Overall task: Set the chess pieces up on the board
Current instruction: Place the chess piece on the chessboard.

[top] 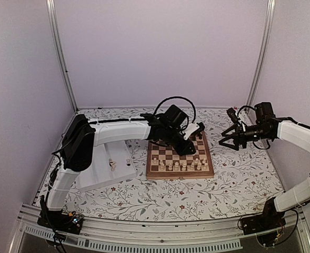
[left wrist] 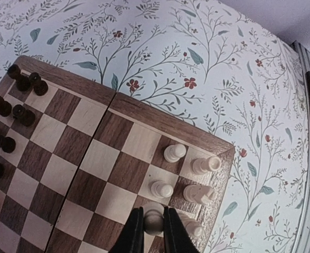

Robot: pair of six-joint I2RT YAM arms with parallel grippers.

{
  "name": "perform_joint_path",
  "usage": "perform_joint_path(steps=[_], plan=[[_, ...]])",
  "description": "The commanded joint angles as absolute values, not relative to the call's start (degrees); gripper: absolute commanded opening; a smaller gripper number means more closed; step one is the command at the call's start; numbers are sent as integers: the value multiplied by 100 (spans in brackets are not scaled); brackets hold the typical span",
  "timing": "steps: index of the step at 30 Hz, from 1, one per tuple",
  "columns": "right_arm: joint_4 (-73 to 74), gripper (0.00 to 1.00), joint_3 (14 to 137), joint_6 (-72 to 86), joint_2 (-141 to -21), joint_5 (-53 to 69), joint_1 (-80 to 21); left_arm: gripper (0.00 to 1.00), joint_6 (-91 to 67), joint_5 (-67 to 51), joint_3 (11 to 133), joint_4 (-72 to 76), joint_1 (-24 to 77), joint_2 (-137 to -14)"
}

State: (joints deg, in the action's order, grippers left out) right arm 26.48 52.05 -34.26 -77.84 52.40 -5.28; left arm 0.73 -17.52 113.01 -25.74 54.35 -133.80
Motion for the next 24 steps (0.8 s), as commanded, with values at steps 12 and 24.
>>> perform_joint_path(steps=[12, 24], plan=[[2540, 71, 5159, -3463, -7743, 5300, -523, 15, 104, -1767, 11582, -3136, 5424, -13710], [2558, 71, 5159, -3489, -7778, 5344, -522, 16, 83, -1873, 11638, -3193, 5436, -13840]])
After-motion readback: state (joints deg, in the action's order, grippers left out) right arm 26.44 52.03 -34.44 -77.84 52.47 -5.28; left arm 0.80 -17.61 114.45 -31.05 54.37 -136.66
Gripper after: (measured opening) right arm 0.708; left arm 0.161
